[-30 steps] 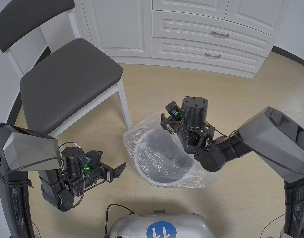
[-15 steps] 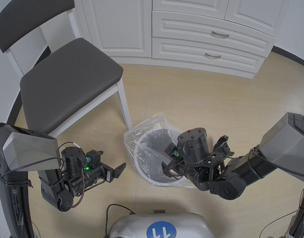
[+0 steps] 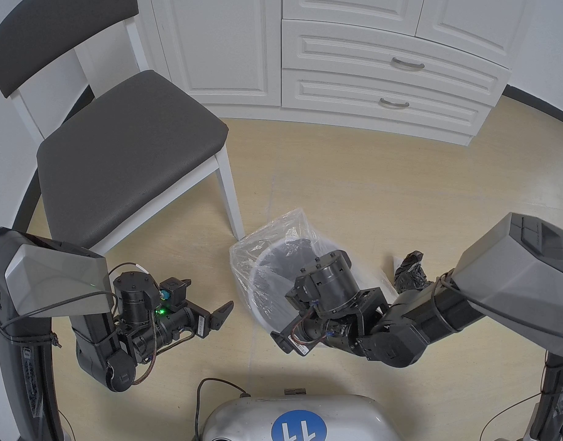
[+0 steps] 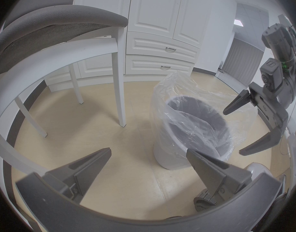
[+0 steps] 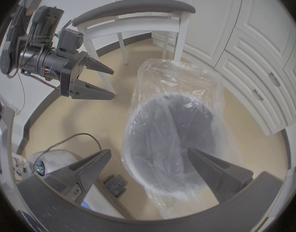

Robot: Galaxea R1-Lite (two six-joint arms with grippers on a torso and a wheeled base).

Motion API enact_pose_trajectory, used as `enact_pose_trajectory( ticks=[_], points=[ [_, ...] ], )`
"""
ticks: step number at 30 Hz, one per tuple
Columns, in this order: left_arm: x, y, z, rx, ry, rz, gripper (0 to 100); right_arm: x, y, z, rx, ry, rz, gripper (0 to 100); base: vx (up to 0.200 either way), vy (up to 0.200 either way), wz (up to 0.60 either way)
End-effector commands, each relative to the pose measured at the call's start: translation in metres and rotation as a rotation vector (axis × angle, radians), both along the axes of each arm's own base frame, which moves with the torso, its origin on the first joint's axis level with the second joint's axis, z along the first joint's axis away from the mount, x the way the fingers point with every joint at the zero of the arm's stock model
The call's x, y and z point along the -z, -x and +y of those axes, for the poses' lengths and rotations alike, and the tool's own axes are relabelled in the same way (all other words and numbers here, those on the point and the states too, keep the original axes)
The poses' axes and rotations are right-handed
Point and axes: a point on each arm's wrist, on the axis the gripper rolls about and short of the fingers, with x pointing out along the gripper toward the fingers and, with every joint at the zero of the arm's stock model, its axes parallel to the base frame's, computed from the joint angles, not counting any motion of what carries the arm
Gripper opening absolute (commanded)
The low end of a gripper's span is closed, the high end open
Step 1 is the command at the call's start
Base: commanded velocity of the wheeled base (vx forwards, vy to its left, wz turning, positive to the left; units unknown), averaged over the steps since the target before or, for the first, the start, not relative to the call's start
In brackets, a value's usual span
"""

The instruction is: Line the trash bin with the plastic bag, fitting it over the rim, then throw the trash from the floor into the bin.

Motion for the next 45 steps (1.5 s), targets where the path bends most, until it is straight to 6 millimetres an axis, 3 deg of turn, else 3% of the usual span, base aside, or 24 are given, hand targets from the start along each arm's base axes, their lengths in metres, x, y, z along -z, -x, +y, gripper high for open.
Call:
enact_pose_trajectory(
  ticks=[1,7,13,21,34,35,45],
  points=[
    [0.001,0.0,0.0,0.001,0.0,0.001,100,0.02,-0.023,0.009,0.048,-0.017,0.047,100,0.0,0.0,0.0],
    [0.001,0.0,0.0,0.001,0.0,0.001,100,0.034,-0.048,0.002,0.101,-0.019,0.05,100,0.0,0.0,0.0],
    [0.002,-0.001,0.0,0.0,0.0,0.003,100,0.033,-0.059,-0.009,0.129,-0.033,0.053,100,0.0,0.0,0.0],
    [0.003,-0.001,0.0,-0.001,-0.002,0.005,100,0.026,-0.063,-0.016,0.137,-0.08,0.067,100,0.0,0.0,0.0],
    [0.002,-0.002,0.0,-0.003,0.0,0.003,100,0.042,-0.065,-0.012,0.096,-0.107,0.125,100,0.0,0.0,0.0],
    [0.002,-0.002,0.0,-0.003,0.0,0.003,100,0.043,-0.065,-0.012,0.097,-0.108,0.127,0,0.0,0.0,0.0],
    [0.002,-0.001,-0.001,-0.001,0.0,0.002,100,0.04,-0.066,-0.012,0.103,-0.125,0.123,0,0.0,0.0,0.0]
  ],
)
